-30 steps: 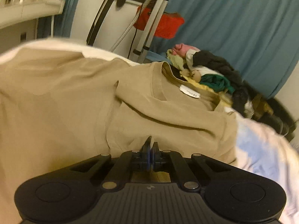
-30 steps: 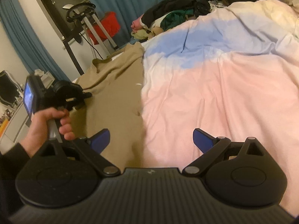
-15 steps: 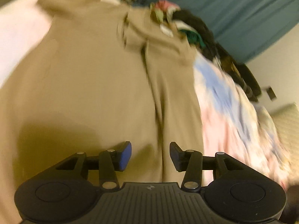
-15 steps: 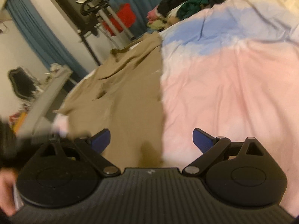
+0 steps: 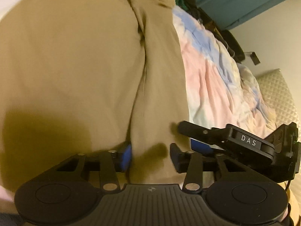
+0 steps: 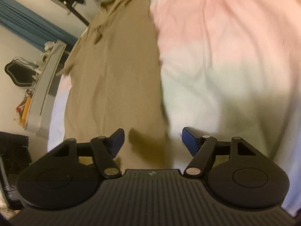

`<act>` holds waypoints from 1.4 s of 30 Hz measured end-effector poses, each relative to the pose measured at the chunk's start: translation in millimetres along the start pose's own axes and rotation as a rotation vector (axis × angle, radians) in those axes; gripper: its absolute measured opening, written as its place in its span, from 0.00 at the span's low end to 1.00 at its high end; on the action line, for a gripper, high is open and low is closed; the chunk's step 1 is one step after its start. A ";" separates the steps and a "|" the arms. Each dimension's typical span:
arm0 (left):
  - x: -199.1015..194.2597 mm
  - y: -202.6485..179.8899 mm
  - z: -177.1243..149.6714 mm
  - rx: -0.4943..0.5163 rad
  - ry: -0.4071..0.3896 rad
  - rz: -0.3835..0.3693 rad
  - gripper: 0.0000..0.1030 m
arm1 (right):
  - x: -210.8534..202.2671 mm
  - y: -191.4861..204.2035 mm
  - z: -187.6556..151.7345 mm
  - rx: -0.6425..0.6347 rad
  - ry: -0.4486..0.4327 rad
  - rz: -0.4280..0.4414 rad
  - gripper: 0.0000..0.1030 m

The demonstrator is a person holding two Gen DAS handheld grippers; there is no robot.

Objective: Fold clothes

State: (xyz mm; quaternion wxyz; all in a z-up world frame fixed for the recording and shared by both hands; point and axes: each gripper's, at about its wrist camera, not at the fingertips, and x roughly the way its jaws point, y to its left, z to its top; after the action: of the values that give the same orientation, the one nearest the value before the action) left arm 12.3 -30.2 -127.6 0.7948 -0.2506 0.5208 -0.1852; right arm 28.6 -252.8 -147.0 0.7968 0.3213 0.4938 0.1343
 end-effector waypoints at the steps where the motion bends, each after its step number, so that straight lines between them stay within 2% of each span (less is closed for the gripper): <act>1: 0.6 0.1 -1.0 0.012 0.002 0.009 0.25 | 2.2 2.9 -4.6 -0.005 0.024 0.007 0.52; 3: 1.1 0.6 -3.5 0.033 0.000 0.029 0.07 | 4.4 12.3 -11.6 -0.063 0.038 -0.034 0.48; 7: -6.9 1.2 -7.7 0.029 -0.007 -0.016 0.02 | -0.9 22.2 -14.9 -0.115 0.032 -0.110 0.12; 8: -11.5 0.2 -9.2 0.033 -0.014 -0.034 0.02 | -4.8 24.5 -15.1 -0.122 0.029 -0.110 0.08; 11: -26.4 -4.1 -17.7 0.046 -0.036 -0.076 0.02 | -21.6 37.7 -19.3 -0.209 -0.005 -0.111 0.06; 13: -30.0 -5.4 -22.9 0.071 -0.044 -0.051 0.02 | -22.3 39.1 -24.5 -0.242 -0.006 -0.122 0.06; 16: -24.0 -13.1 -25.3 0.120 -0.034 0.012 0.03 | -11.0 42.3 -27.9 -0.290 0.003 -0.187 0.07; 17: -23.4 -16.9 -26.6 0.143 -0.038 0.033 0.04 | -10.9 44.8 -29.2 -0.308 -0.001 -0.199 0.07; 19: -26.9 -23.1 -28.1 0.174 -0.050 0.062 0.16 | -15.7 48.5 -30.5 -0.326 -0.025 -0.194 0.08; 21: -34.1 -28.5 -28.1 0.197 -0.077 0.092 0.42 | -23.4 51.6 -32.4 -0.333 -0.065 -0.187 0.09; 24: -56.8 -37.4 -28.3 0.262 -0.166 0.154 0.58 | -37.7 58.2 -34.9 -0.355 -0.140 -0.180 0.10; 25: -66.4 -40.8 -27.2 0.280 -0.199 0.159 0.62 | -41.4 60.6 -33.8 -0.364 -0.161 -0.173 0.16; 26: -76.0 -44.2 -26.0 0.298 -0.231 0.163 0.72 | -44.9 63.6 -32.1 -0.373 -0.184 -0.165 0.36; 27: -84.2 -47.8 -25.2 0.315 -0.266 0.168 0.81 | -48.9 66.9 -30.5 -0.381 -0.209 -0.155 0.52; 28: -90.8 -53.6 -23.4 0.331 -0.309 0.183 0.84 | -53.3 70.0 -29.3 -0.384 -0.245 -0.147 0.82; 29: -93.1 -63.2 -20.5 0.345 -0.357 0.211 0.86 | -57.9 72.9 -28.3 -0.385 -0.287 -0.139 0.90; 33: -114.6 -75.9 -17.2 0.405 -0.468 0.264 0.97 | -72.9 87.7 -17.7 -0.422 -0.400 -0.152 0.89; 37: -131.3 -79.4 -14.3 0.422 -0.539 0.299 0.99 | -82.3 103.1 -6.1 -0.477 -0.497 -0.166 0.89; 42: -142.4 -80.3 -12.2 0.446 -0.594 0.340 1.00 | -66.0 136.1 19.3 -0.567 -0.521 -0.151 0.89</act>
State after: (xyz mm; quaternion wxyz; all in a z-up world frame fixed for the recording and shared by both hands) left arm -57.0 -18.3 20.5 0.9648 -0.0251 0.2497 -0.0792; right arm 28.1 -192.0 -7.1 0.9603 0.0743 0.2407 0.1202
